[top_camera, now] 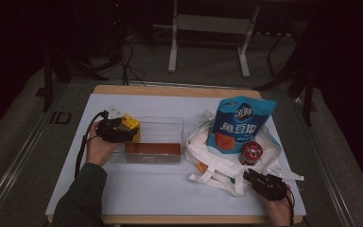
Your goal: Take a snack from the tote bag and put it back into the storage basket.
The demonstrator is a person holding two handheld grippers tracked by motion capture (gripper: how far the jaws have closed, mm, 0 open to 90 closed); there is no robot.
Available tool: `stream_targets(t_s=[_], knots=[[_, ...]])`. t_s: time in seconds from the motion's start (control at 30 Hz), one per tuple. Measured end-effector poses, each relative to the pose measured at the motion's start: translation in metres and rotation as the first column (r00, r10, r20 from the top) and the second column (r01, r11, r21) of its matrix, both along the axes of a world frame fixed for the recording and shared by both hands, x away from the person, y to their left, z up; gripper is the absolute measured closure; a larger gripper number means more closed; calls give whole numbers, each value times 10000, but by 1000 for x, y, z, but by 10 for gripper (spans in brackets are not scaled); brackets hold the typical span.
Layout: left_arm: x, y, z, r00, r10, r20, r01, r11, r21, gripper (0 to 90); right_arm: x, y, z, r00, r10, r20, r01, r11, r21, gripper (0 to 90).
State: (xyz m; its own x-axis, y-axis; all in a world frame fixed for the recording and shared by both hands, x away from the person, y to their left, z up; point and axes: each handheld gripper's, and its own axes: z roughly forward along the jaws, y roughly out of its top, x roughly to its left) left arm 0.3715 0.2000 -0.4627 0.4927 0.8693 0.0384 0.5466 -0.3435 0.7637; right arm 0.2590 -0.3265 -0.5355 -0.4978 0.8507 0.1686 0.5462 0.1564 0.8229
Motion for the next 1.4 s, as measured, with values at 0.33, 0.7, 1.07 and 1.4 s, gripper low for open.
stream_targets(t_s=[0.33, 0.7, 1.07, 1.4], knots=[[-4, -3, -3, 10000, 17, -58, -15, 9994, 356, 285, 0, 0, 0, 10000, -10, -3, 10, 10000, -6, 728], [-9, -1, -6, 9998, 134, -175, -127, 9992, 388, 281, 0, 0, 0, 10000, -9, 0, 9, 10000, -13, 728], [-14, 4, -8, 9985, 467, -293, -465, 9989, 82, 278, 0, 0, 0, 10000, -6, 1, 6, 10000, -2, 726], [-22, 6, -6, 9966, 705, -428, -703, 9975, 62, 264, 0, 0, 0, 10000, -5, 3, 5, 10000, -1, 726]])
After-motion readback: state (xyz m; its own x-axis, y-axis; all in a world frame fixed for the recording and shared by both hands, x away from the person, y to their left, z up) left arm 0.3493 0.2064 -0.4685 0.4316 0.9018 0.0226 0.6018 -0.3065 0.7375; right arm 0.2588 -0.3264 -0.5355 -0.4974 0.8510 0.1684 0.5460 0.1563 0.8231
